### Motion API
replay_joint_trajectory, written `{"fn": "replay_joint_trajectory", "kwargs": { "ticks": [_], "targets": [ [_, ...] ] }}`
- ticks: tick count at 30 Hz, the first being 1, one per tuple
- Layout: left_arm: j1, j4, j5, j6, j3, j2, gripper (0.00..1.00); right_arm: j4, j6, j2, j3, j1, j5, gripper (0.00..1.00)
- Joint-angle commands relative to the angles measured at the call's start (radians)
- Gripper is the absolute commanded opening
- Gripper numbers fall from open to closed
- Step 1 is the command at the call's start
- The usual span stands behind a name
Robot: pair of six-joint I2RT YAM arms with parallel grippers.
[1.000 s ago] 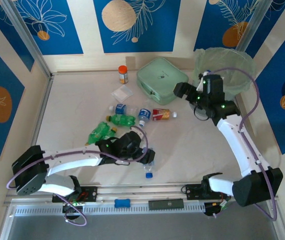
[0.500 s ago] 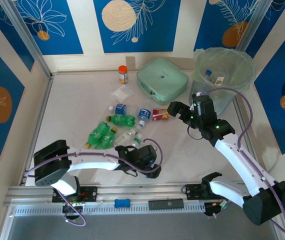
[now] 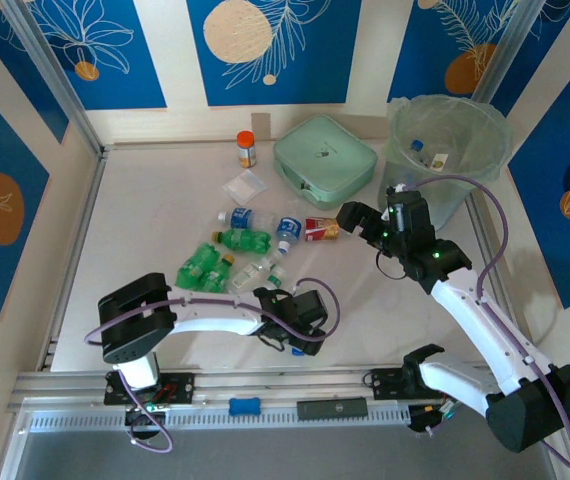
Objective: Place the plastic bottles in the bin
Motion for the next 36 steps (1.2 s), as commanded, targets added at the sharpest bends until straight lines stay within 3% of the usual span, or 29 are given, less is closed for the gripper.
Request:
{"fn": "replay_joint_trajectory", "kwargs": {
  "ticks": [1, 8, 11, 18, 24, 29, 36],
  "targets": [
    [0.012, -0.029, -0.030, 0.010, 0.015, 0.020, 0.90, 0.016, 0.005, -0.004, -0.004, 0.005, 0.018, 0.99],
    [0.022, 0.000, -0.008, 0.020, 0.003, 0.021, 0.65, 0.022, 0.007, 0.016, -0.001, 0.004, 0.013, 0.99],
    [0.024, 0.016, -0.012, 0.031, -0.009, -0.003, 0.61, 0.033, 0.013, 0.026, -0.004, 0.004, 0.000, 0.99],
    [0.072, 0.096, -0.006, 0.099, -0.042, -0.133, 0.54, 0.100, 0.027, 0.033, -0.024, -0.012, -0.071, 0.99],
    [0.169, 0.193, -0.016, 0.164, -0.085, -0.284, 0.52, 0.166, 0.056, 0.030, -0.044, -0.049, -0.172, 0.99],
    [0.278, 0.339, 0.072, 0.165, -0.138, -0.355, 0.51, 0.274, 0.063, 0.046, -0.066, -0.054, -0.283, 1.00],
    [0.395, 0.546, 0.214, 0.152, -0.198, -0.400, 0.49, 0.455, 0.044, 0.105, -0.079, -0.032, -0.468, 0.92]
  ]
}}
